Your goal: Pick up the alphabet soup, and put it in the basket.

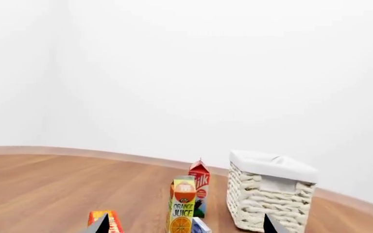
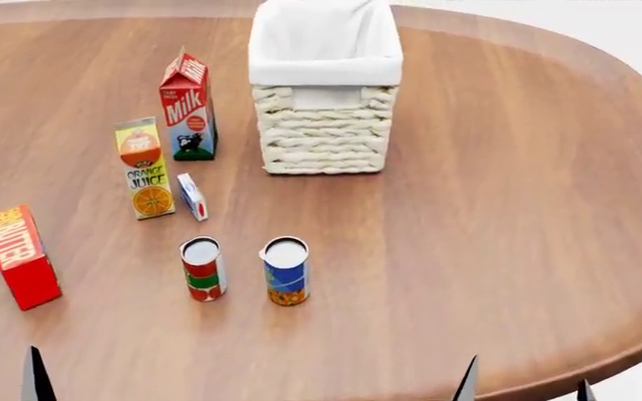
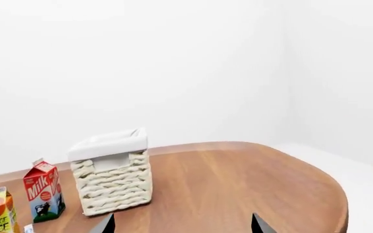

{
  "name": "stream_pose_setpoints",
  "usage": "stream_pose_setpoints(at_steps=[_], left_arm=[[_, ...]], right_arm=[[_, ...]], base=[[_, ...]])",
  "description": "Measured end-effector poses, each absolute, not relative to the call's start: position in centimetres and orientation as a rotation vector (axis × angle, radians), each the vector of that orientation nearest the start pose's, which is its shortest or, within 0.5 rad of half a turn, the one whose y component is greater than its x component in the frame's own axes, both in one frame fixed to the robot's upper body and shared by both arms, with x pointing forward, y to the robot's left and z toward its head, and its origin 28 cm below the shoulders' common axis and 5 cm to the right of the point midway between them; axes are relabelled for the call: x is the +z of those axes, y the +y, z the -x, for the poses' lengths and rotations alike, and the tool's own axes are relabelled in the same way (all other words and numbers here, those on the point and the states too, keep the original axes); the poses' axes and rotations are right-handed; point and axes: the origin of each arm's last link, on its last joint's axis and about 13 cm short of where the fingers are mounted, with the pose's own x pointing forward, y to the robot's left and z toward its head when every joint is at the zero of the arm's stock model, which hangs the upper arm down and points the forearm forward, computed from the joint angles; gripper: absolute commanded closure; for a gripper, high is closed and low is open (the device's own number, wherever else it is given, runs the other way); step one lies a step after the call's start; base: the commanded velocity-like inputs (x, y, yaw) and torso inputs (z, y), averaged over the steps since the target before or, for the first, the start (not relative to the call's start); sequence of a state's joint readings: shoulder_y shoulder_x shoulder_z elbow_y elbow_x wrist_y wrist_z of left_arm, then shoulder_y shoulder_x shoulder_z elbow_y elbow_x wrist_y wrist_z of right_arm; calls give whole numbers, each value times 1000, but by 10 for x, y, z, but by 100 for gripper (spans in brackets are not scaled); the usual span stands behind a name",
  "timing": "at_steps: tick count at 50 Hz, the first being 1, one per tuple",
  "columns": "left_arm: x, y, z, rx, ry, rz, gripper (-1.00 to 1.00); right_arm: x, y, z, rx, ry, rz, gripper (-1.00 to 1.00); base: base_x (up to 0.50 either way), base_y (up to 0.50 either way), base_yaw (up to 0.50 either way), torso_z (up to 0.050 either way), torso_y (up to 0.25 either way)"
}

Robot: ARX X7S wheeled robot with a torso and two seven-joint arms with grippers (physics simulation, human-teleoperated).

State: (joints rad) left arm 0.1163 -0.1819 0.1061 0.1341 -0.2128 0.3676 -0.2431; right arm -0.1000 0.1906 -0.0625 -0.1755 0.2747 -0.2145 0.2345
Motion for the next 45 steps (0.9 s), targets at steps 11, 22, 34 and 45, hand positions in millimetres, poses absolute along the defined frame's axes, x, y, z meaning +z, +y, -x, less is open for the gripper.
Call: stream_pose_setpoints(at_steps=[11, 22, 34, 45], left_arm=[[43, 222, -186, 122, -353, 116, -100], [43, 222, -186, 121, -353, 116, -100], [43, 222, -187, 122, -353, 115, -100], [43, 222, -187, 121, -353, 114, -100]], right_arm=[[46, -120, -190, -130, -265, -132, -100], [46, -118, -188, -112, -281, -111, -100], [46, -117, -188, -100, -302, -110, -100], [46, -117, -187, -88, -328, -109, -100]], base=[[293, -159, 0, 0, 0], [325, -12, 0, 0, 0], [195, 0, 0, 0, 0], [54, 0, 0, 0, 0]])
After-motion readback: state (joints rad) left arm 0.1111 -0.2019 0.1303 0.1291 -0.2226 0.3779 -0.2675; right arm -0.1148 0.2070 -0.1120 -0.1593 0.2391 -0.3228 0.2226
